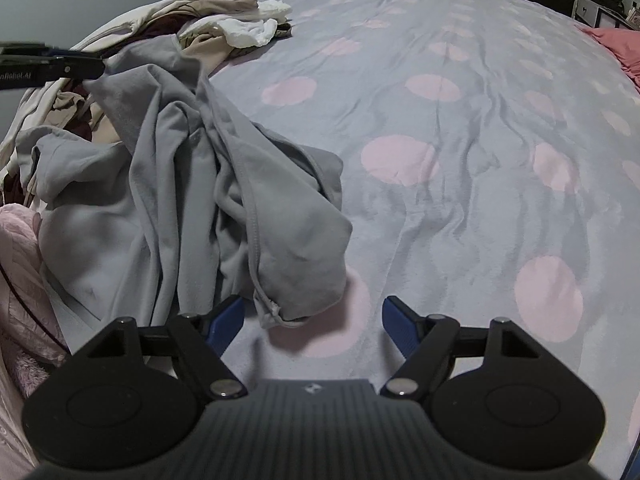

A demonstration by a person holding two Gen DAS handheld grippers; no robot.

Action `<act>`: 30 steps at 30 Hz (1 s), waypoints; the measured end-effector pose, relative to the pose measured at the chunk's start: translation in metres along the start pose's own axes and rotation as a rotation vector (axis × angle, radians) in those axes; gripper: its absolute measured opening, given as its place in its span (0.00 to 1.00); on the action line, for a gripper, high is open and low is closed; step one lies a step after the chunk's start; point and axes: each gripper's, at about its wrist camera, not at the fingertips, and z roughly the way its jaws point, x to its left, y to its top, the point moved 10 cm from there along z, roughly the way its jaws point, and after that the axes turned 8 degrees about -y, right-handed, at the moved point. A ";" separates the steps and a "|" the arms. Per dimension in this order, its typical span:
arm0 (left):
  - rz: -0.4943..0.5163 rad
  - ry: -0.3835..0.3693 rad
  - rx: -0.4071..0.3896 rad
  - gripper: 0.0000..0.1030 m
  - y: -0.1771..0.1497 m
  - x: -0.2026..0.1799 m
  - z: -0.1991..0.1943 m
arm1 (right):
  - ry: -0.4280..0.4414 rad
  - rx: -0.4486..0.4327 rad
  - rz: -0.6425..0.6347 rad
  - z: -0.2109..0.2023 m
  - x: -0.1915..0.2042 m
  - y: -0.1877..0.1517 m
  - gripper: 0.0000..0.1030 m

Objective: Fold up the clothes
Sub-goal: 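Grasp another edge of the grey shirt with the right gripper while the left gripper holds it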

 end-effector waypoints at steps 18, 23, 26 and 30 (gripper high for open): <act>0.334 0.086 0.209 0.35 0.001 -0.005 0.085 | 0.019 0.025 -0.002 0.012 0.000 -0.001 0.77; 0.292 0.060 0.250 0.07 -0.009 0.004 0.101 | 0.023 0.022 -0.011 0.011 0.000 -0.002 0.77; 0.259 0.065 0.216 0.01 -0.004 0.006 0.095 | 0.024 0.011 -0.017 0.008 0.001 -0.005 0.77; 0.150 0.078 0.105 0.00 0.018 0.013 0.072 | 0.051 0.009 0.026 0.004 0.006 -0.007 0.75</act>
